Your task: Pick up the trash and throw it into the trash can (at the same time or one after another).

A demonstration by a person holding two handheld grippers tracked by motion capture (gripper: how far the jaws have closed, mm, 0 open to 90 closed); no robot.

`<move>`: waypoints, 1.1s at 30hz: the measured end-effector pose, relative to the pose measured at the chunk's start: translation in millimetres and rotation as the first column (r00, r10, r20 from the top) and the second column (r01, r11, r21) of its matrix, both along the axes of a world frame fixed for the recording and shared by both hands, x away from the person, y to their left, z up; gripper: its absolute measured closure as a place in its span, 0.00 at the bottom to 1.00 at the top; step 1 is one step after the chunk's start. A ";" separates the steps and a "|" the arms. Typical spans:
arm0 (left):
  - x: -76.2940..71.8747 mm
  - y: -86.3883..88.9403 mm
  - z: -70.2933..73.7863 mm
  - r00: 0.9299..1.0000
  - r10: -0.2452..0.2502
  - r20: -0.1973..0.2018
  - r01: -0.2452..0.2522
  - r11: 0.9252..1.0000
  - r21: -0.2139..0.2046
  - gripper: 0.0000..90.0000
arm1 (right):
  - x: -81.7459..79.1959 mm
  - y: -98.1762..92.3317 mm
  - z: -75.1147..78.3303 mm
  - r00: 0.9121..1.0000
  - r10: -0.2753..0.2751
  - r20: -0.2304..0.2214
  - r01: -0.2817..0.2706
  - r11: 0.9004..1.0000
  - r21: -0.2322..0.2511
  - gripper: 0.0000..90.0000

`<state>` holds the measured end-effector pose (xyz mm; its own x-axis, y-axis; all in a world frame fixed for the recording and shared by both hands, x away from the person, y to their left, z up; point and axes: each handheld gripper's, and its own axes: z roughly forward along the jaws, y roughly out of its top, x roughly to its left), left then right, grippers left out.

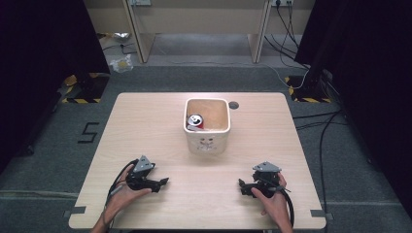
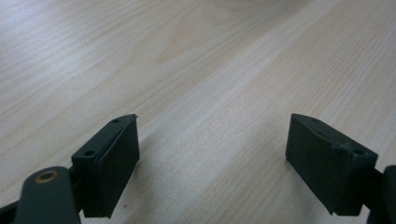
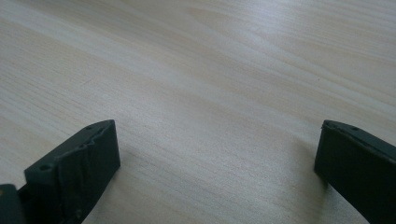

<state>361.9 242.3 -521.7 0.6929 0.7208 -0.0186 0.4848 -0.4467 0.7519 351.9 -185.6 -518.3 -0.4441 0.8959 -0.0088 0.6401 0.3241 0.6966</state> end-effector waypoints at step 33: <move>-30.0 10.7 -1.7 1.000 0.023 -0.010 -0.023 1.000 0.008 0.16 | -0.7 0.6 0.0 1.000 0.002 0.000 -0.002 1.000 -0.003 0.00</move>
<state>331.9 253.0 -523.5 0.6760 0.7367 -0.0196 0.5023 -0.4412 0.7437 351.2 -185.0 -518.3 -0.4455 0.8952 -0.0116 0.6397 0.3273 0.6954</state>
